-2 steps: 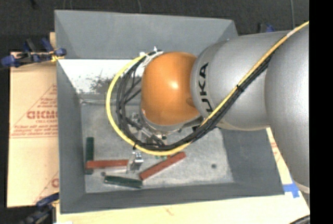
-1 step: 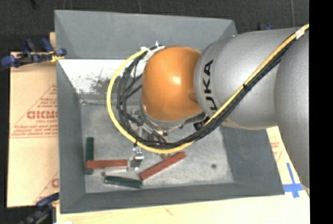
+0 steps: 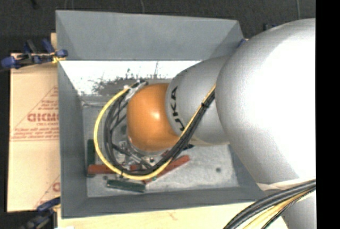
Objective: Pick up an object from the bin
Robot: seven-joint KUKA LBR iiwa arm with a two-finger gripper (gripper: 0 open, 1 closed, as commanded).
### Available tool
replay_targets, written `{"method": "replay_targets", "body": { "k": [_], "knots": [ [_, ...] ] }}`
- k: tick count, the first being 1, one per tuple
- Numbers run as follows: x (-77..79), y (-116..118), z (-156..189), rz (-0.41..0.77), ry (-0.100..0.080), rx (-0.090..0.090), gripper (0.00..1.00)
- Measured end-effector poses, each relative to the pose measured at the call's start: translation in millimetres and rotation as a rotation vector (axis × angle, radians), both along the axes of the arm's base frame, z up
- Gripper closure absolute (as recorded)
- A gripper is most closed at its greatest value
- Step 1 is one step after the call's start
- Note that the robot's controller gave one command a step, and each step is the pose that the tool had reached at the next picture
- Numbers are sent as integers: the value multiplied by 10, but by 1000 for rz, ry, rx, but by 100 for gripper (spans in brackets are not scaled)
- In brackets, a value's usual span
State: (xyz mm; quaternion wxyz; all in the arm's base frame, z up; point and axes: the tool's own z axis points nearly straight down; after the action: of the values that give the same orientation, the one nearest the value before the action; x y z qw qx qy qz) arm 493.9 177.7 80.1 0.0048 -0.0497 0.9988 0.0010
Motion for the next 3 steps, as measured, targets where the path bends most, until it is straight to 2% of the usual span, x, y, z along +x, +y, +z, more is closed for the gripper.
{"method": "replay_targets", "body": {
  "k": [1,2,3],
  "knots": [
    [0,0,0,-1,0,0,100],
    [-75,11,415,2,14,-4,100],
    [-31,69,753,24,3,-1,100]
  ]
}}
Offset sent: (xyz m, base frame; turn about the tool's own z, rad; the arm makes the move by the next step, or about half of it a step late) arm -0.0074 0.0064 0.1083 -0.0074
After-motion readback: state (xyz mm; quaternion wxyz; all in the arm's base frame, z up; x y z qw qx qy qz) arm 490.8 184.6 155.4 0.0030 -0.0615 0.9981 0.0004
